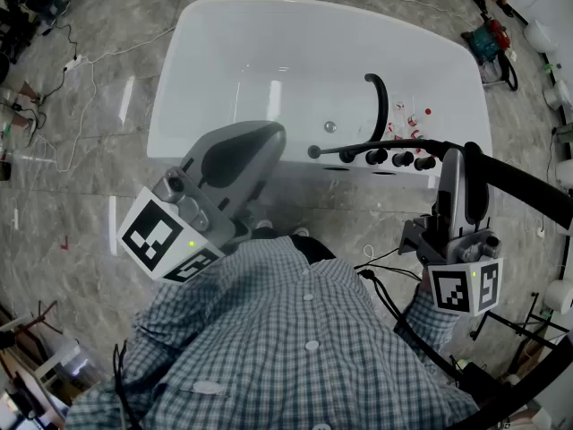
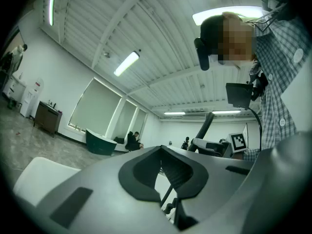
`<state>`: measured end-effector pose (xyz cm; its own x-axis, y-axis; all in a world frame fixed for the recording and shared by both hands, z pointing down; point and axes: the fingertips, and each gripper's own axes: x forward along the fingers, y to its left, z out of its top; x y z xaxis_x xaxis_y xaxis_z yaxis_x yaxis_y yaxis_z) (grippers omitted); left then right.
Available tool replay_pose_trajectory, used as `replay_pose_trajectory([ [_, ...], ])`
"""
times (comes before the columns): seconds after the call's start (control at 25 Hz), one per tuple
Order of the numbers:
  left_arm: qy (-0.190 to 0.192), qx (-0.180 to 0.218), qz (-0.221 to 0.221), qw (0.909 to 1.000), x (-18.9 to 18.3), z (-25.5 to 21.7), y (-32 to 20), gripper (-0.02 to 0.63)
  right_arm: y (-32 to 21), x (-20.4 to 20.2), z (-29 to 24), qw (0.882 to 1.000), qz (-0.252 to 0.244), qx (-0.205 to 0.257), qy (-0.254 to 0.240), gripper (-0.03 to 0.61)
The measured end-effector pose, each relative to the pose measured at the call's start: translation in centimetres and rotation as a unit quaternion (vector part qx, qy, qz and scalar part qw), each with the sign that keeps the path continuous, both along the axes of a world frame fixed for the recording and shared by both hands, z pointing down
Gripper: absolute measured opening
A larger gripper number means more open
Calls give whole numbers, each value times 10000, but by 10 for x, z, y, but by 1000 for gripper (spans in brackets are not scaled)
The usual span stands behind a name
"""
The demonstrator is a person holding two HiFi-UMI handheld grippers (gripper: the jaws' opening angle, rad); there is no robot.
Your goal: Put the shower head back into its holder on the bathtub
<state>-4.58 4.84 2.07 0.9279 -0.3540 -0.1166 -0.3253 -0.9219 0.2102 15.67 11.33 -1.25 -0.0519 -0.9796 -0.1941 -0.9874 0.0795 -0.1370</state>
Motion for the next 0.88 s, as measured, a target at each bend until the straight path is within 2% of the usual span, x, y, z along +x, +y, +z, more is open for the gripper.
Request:
replay_pose_trajectory([
  [0.24,-83,73,40,9999,3,-2,-1,9,-6,-5,2,9996,-14,-188,229,137],
  [0.56,-142,115,116,9998,5,0,6,9,-5,-10,5,9993,-89,-251,281,137],
  [0.88,-98,119,-129,9998,5,-2,-5,9,-5,-13,7,9989,-164,-311,306,137],
])
